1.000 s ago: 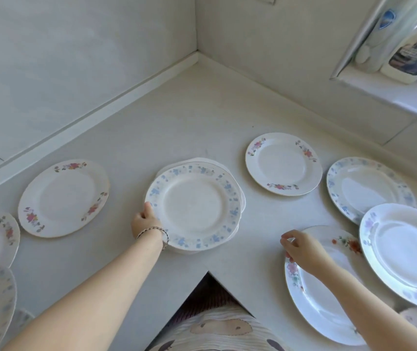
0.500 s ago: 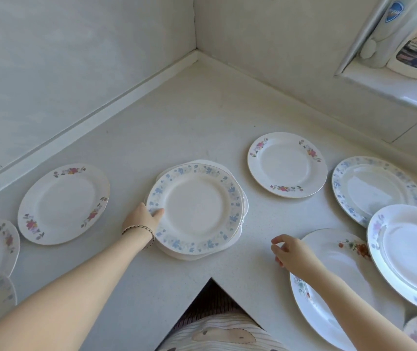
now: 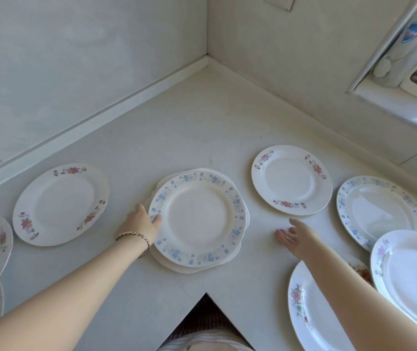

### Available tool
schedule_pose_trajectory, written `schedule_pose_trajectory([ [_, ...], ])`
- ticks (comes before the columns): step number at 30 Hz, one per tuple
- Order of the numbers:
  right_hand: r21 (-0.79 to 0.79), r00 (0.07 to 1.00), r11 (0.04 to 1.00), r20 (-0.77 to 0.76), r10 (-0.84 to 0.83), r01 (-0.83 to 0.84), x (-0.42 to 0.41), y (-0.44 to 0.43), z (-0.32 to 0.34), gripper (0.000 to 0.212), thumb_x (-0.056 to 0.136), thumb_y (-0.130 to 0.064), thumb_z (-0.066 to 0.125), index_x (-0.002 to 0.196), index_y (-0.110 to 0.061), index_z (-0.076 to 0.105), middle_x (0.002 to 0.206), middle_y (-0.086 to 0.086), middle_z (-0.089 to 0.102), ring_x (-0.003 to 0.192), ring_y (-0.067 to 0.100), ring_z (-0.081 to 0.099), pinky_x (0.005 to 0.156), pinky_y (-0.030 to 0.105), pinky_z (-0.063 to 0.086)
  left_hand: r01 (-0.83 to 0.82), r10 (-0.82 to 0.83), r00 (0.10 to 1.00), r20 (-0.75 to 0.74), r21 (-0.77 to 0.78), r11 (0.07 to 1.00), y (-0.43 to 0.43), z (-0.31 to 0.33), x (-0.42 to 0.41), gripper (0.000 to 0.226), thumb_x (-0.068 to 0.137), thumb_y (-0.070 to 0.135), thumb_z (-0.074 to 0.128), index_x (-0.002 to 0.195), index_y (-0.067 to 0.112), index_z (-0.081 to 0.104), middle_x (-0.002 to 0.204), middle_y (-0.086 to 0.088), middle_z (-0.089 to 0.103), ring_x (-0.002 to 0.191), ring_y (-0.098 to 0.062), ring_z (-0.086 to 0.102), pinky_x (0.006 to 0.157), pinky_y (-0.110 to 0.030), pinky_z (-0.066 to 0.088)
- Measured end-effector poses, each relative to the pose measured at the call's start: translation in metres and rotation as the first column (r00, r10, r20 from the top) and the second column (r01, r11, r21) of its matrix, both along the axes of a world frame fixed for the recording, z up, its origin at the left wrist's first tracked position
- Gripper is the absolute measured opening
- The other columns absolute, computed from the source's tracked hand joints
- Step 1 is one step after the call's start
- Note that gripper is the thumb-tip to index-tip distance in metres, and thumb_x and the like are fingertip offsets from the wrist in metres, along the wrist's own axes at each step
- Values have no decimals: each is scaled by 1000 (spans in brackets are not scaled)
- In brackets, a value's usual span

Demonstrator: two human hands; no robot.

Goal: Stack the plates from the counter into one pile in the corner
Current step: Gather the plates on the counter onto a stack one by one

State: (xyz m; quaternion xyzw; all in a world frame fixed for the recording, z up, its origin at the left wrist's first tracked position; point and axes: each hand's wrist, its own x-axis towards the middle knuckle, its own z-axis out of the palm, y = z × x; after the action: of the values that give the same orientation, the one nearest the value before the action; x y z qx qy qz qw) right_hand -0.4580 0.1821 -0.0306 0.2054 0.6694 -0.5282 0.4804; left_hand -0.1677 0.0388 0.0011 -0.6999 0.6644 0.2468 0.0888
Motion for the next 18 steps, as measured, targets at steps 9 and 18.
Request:
schedule_pose_trajectory([
  [9,-103,953,948,74,-293,300,-28,-46,2,42,96,-11,45,137,-14,42,142,1,49,129,16,48,103,25,38,-28,15,993,-115,-117,993,-20,-1,15,34,94,26,42,121,8,51,119,-16,59,104,-33,59,88,-37,46],
  [18,-383,995,919,14,-94,92,-23,-12,22,22,90,5,49,111,-1,52,65,6,75,59,14,73,51,23,58,-122,116,986,-123,-41,992,-14,-11,57,28,90,11,45,116,5,55,113,-14,65,93,-29,59,82,-31,44],
])
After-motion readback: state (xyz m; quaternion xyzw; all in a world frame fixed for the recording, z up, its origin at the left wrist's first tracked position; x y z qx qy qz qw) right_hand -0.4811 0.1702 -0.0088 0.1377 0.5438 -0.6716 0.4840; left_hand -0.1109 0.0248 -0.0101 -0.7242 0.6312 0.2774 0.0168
